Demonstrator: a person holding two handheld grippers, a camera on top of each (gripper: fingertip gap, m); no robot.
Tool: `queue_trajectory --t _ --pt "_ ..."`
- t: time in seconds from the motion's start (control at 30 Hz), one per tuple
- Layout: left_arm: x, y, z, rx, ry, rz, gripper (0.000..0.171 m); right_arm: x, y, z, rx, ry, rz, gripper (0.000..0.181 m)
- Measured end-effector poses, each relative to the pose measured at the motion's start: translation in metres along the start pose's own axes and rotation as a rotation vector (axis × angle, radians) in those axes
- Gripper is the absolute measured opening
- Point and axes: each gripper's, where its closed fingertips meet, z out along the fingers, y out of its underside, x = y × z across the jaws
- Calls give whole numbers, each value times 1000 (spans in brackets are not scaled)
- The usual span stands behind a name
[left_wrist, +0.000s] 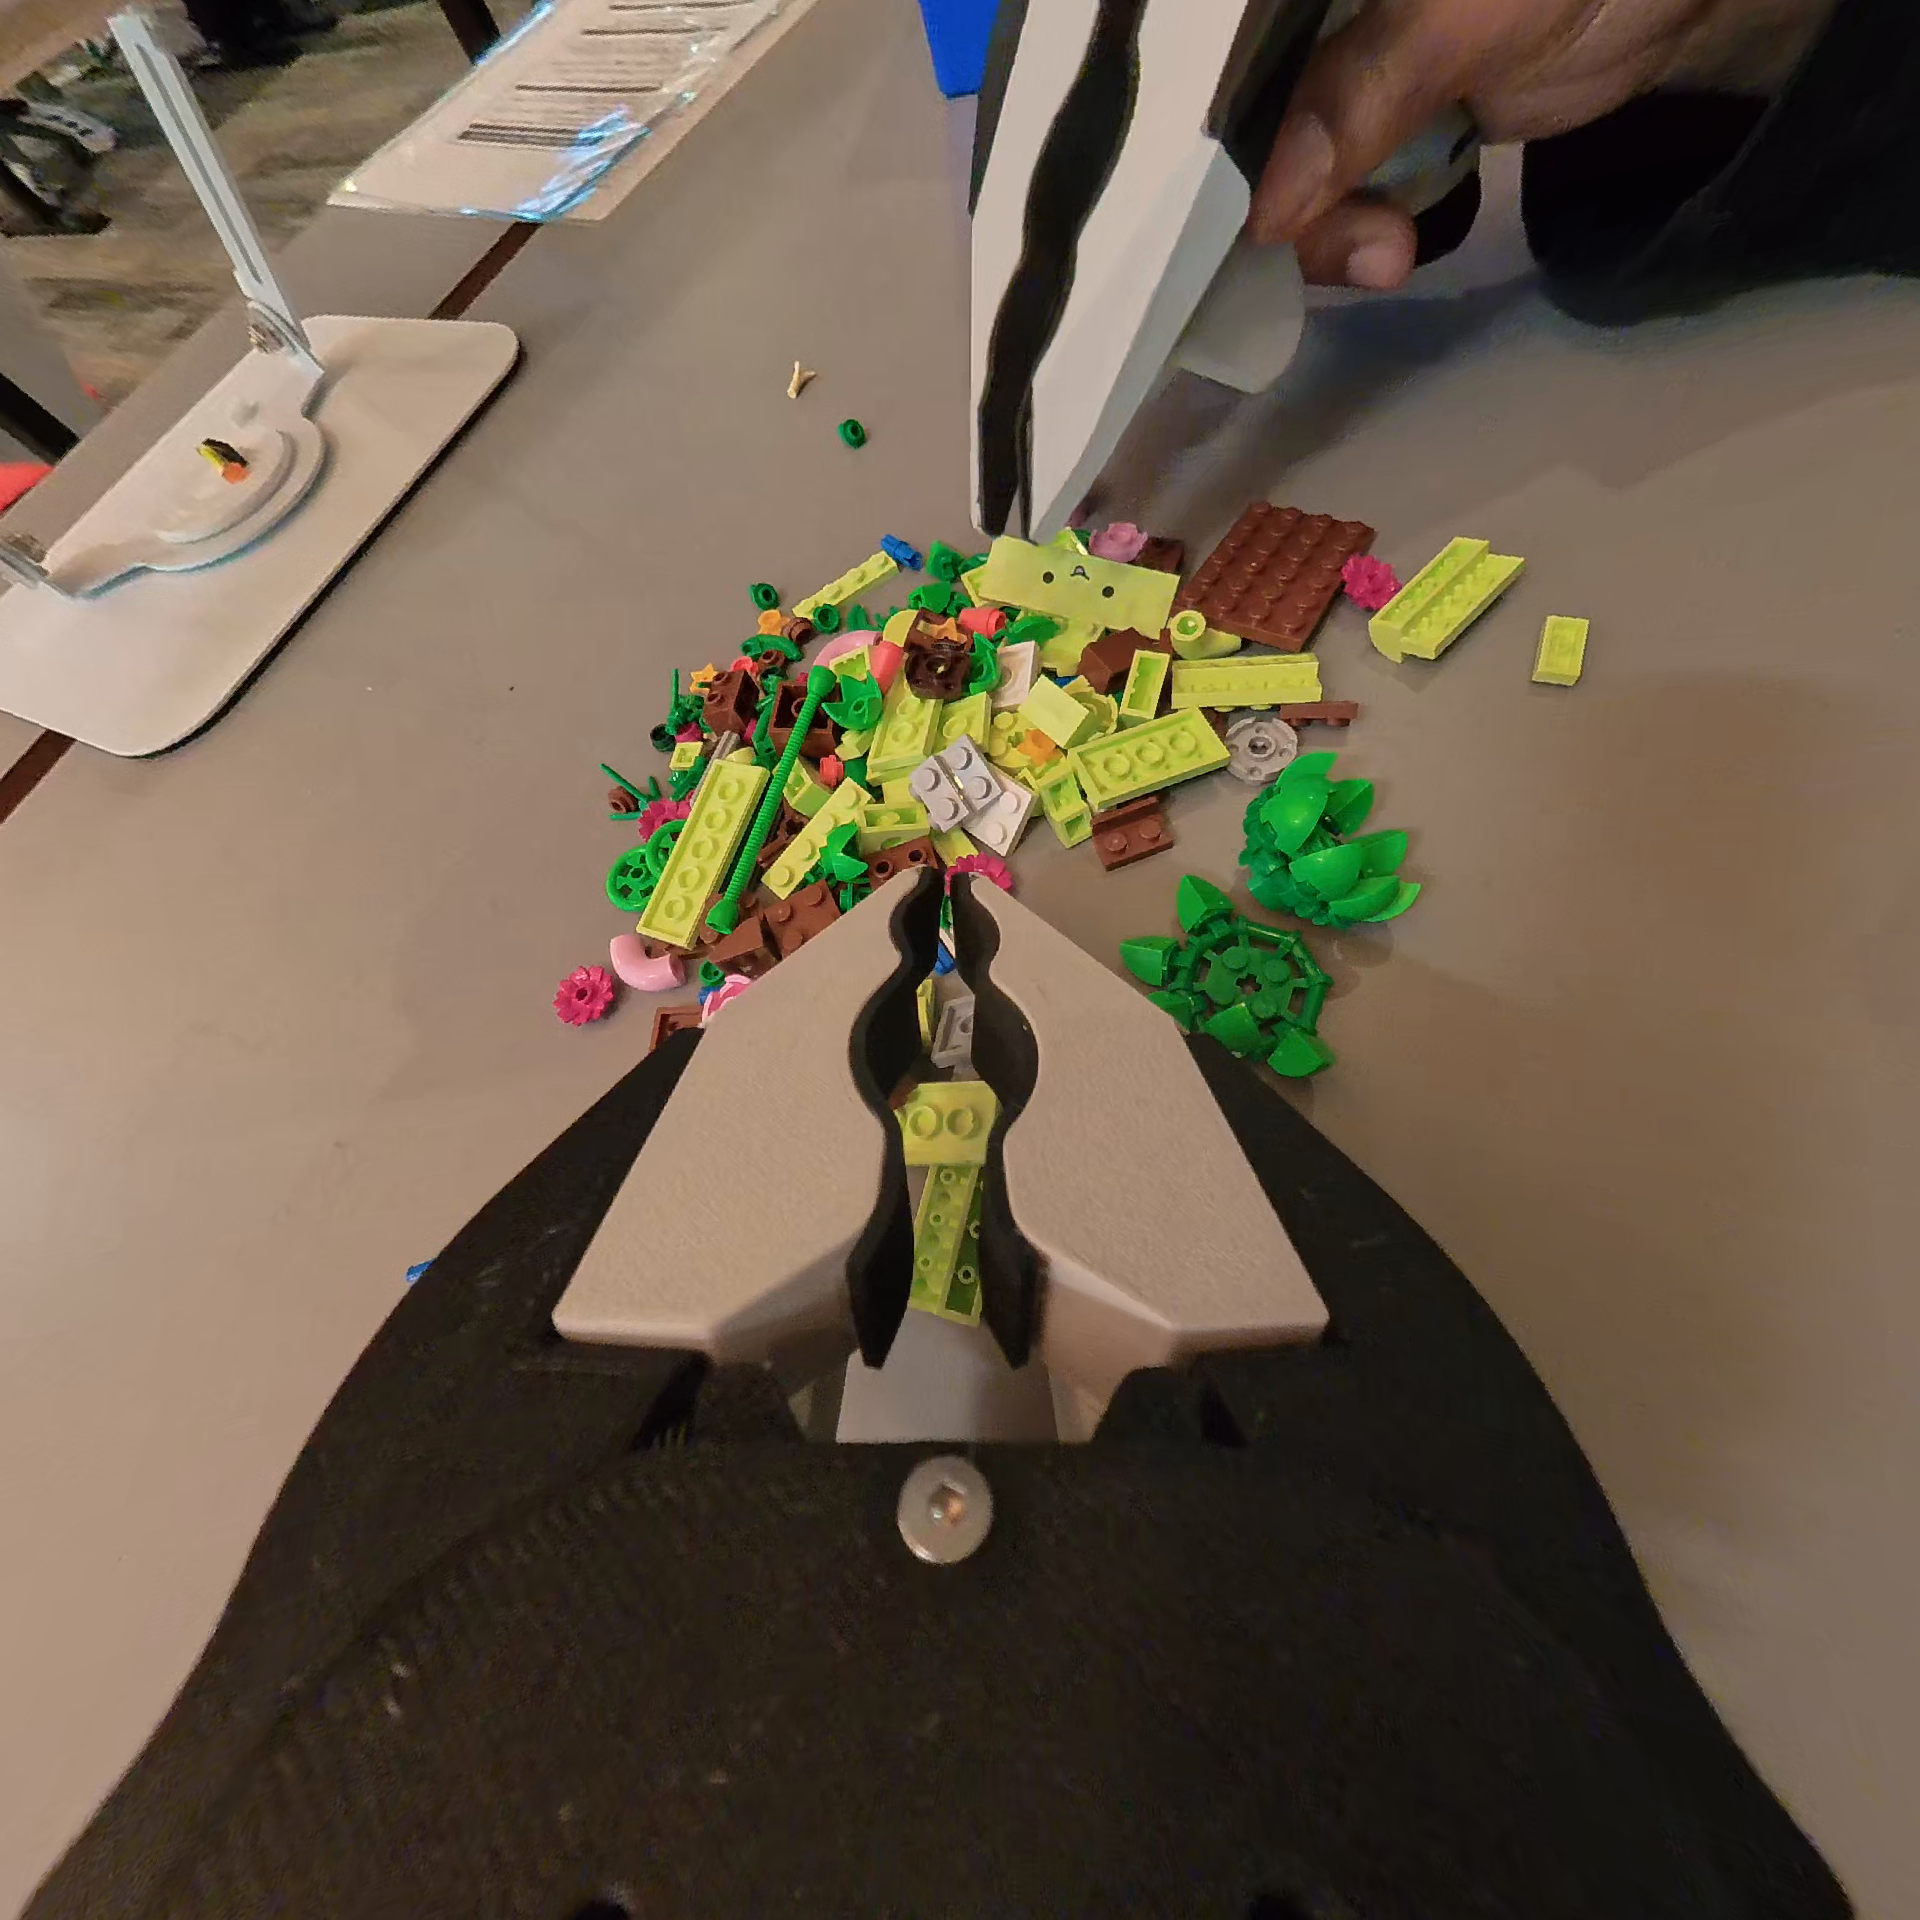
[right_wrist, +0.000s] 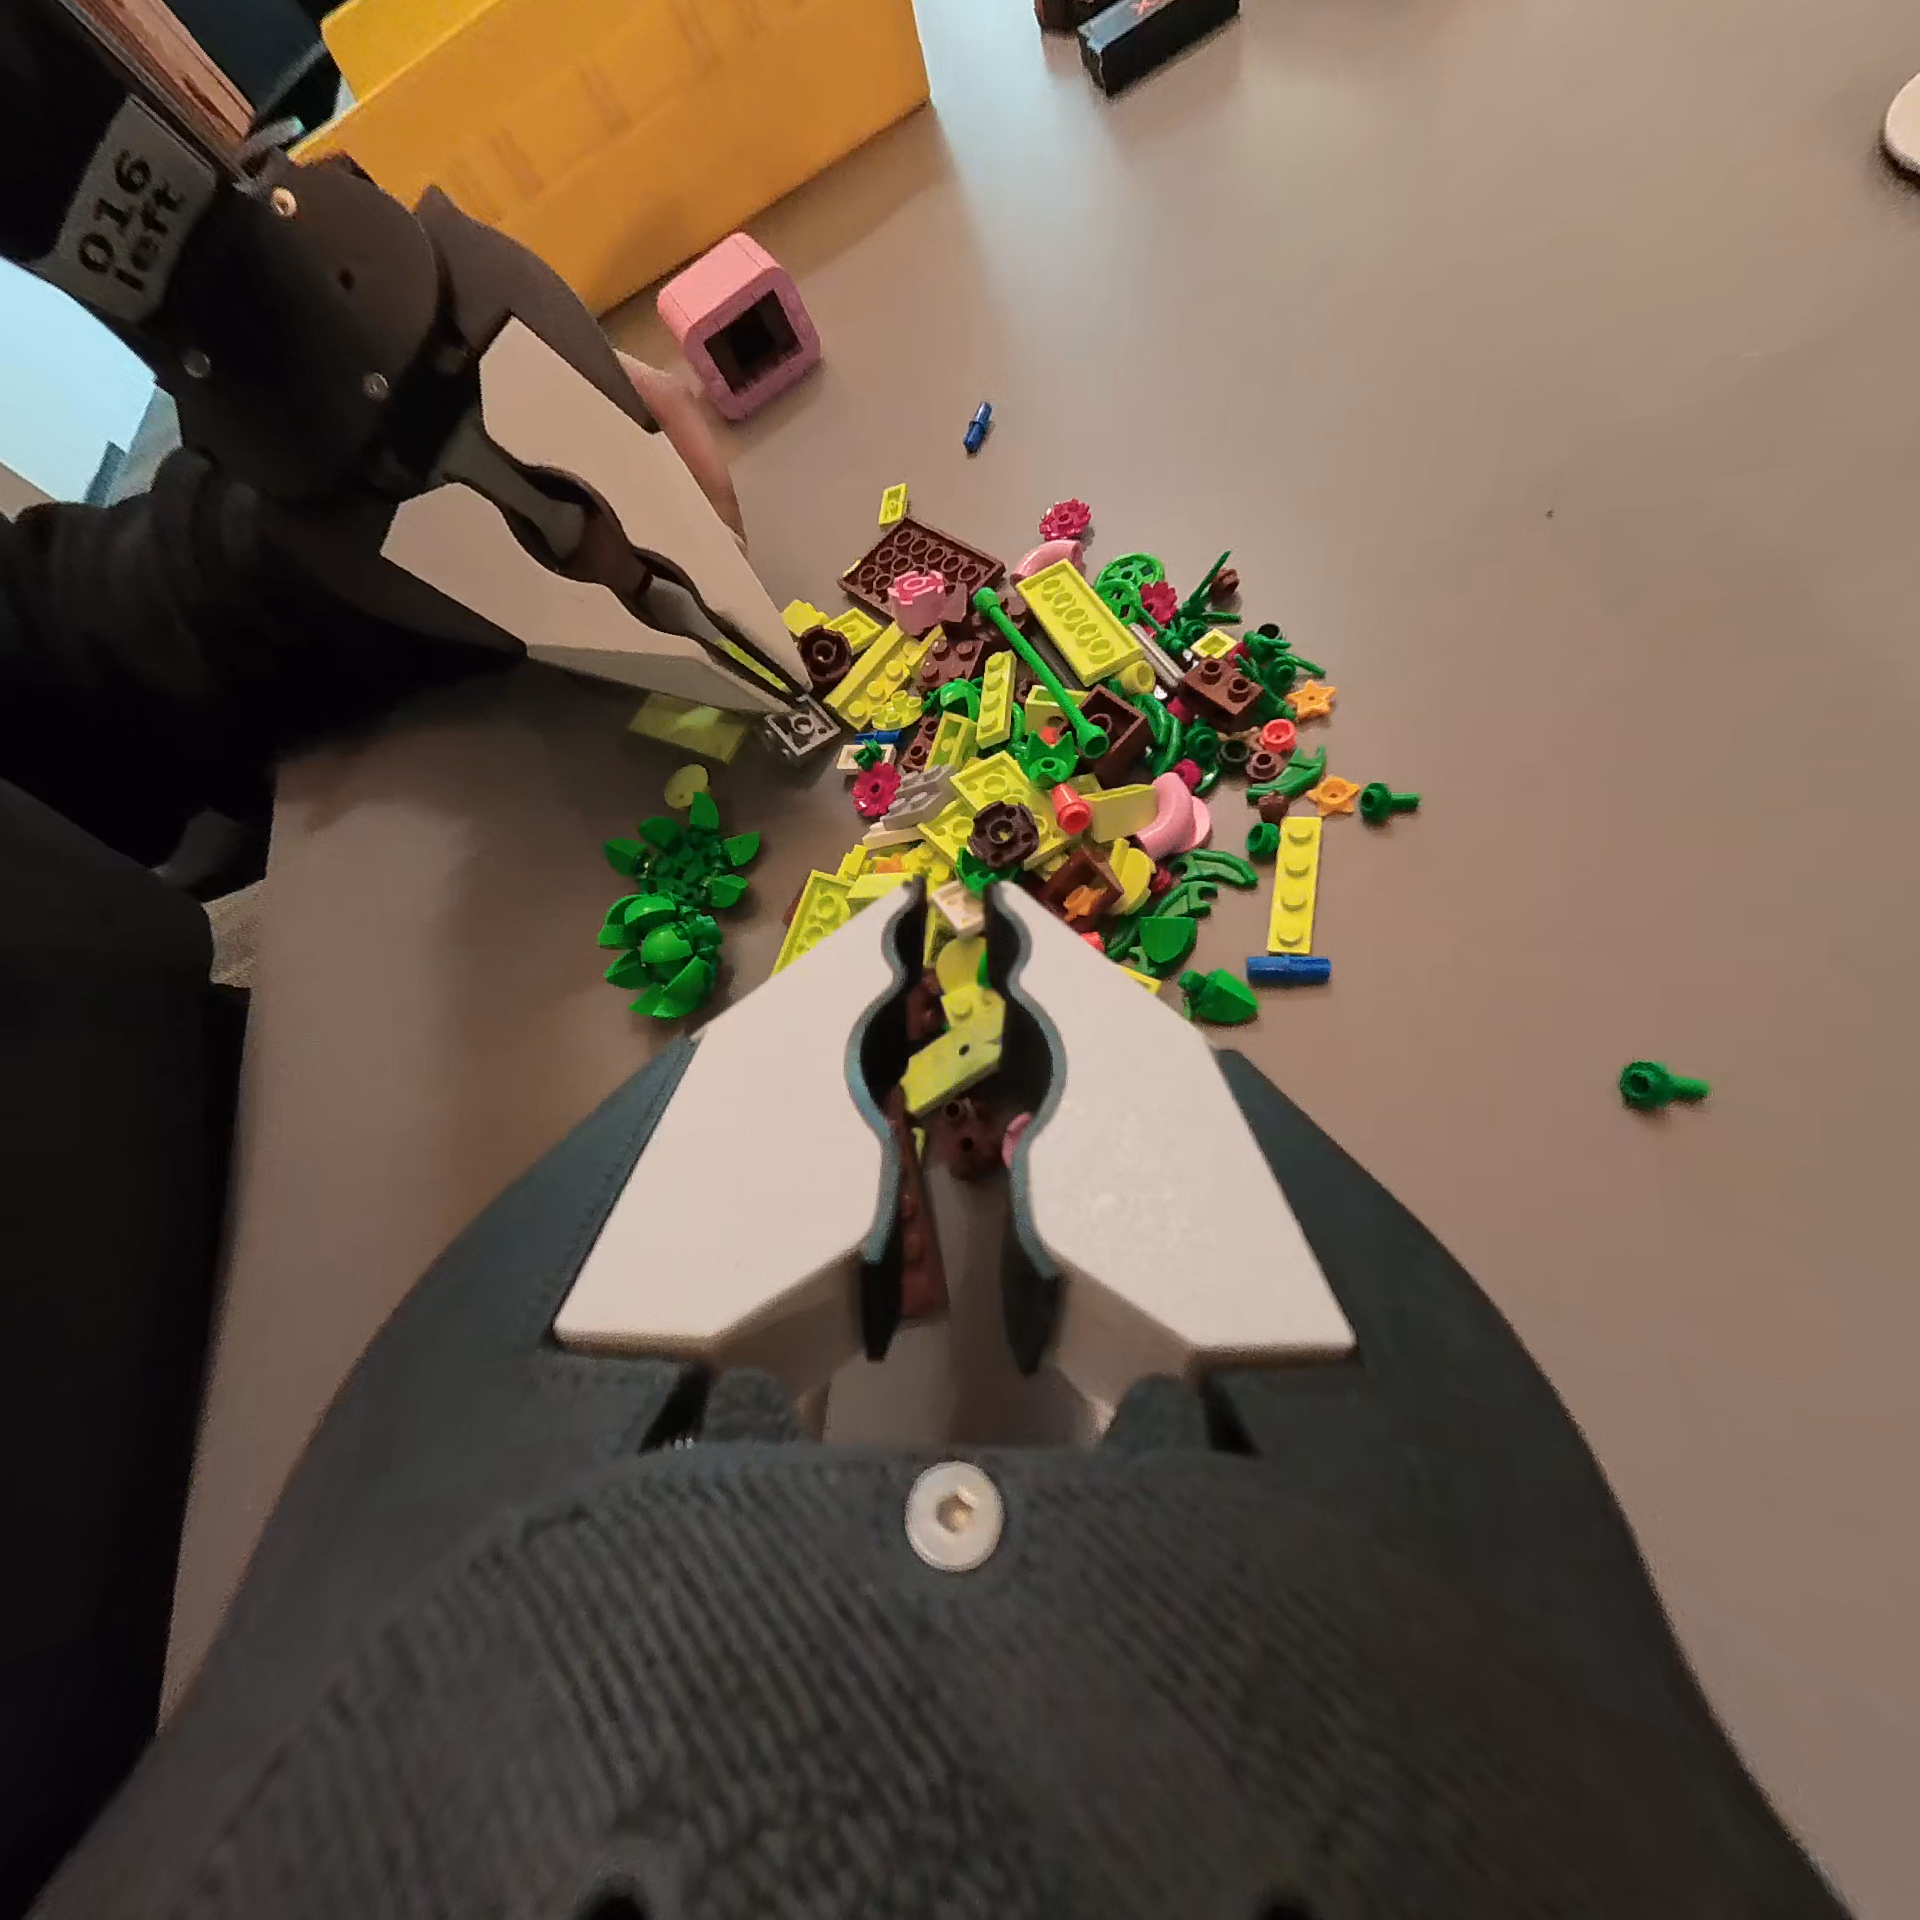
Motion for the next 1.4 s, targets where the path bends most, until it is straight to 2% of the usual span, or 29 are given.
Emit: queue_trajectory --t 0.27,0.47,0.6,0.77,0.87,0.93,1.0,1.07,1.13,1.27,1.4 --pt "1 1 0 -6 -1 7 0 7 15 9 -138 162 -162 11" --pt "1 1 0 -5 -5 11 0 10 25 16 -195 190 -184 12" --pt "0 -2 -1 10 -9 15 0 10 24 17 -197 205 -200 6" --pt "7 -23 -9 153 22 14 2 -2 6 11 -105 176 -260 4" --pt "18 -41 -19 274 89 -9 6 -32 -10 8 4 35 -315 4" --pt "24 -47 -23 308 159 -72 4 -49 -19 5 73 -3 -400 4" --pt "30 -52 -25 326 266 -213 1 -57 -25 3 114 50 -554 4" --pt "34 -60 -31 373 394 -360 5 -64 -26 4 121 110 -698 3" --pt "34 -63 -33 404 459 -441 8 -70 -27 6 123 151 -796 3" --pt "35 -59 -28 379 437 -425 11 -84 -30 10 143 162 -875 3" --pt "39 -59 -27 376 448 -413 5 -85 -27 12 130 163 -885 3"
